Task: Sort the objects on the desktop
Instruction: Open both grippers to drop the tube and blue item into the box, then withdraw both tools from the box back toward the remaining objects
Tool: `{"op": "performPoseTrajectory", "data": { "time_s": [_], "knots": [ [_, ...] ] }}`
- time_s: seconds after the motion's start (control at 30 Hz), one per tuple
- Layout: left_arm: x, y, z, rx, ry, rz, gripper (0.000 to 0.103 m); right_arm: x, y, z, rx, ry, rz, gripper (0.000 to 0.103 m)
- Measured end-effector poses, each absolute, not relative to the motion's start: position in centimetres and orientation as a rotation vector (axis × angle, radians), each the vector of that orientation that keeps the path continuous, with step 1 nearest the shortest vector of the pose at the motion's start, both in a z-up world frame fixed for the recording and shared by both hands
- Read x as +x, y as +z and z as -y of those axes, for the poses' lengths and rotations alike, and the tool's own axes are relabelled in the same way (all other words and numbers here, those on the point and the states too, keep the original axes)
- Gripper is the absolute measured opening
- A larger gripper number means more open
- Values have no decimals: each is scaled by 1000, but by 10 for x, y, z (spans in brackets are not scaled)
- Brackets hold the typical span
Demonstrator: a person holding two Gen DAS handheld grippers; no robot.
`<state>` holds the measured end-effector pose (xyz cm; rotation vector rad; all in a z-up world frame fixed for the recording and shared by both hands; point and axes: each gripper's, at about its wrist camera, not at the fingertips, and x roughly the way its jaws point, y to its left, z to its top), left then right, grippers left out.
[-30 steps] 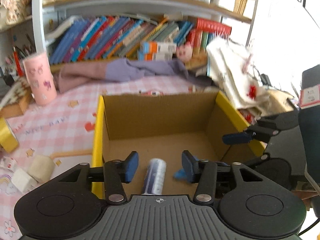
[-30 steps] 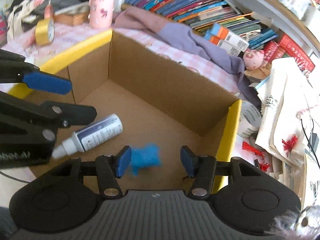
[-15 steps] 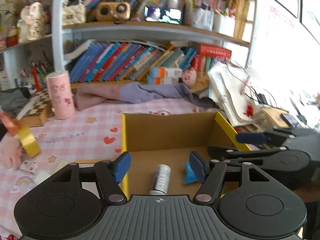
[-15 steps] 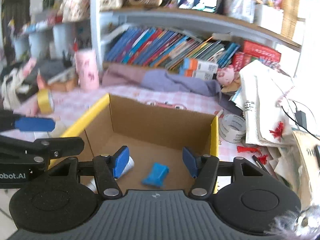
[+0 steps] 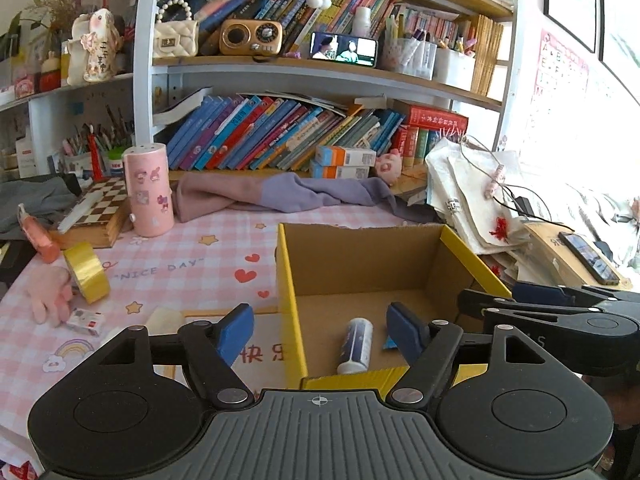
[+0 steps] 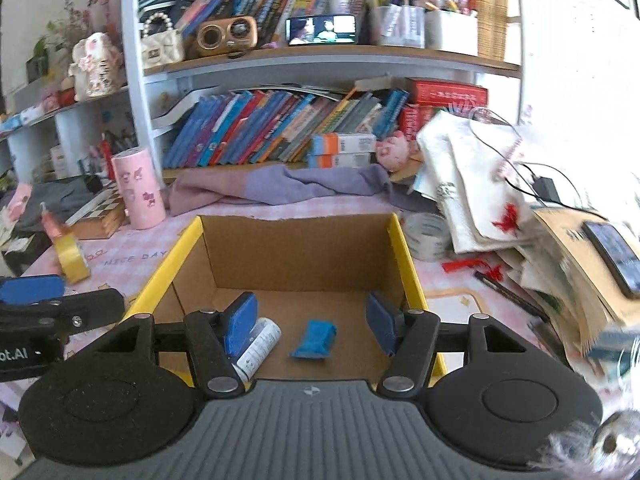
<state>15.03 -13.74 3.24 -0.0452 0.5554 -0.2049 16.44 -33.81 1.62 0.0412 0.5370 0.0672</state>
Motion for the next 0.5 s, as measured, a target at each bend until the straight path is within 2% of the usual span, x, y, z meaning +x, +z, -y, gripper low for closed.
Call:
{"op": "performPoseTrajectory", "data": {
  "time_s": [0.5],
  "knots": [
    [96, 24, 81, -23, -266, -582, 76, 93, 3, 287, 70, -71, -577, 59]
  ]
}}
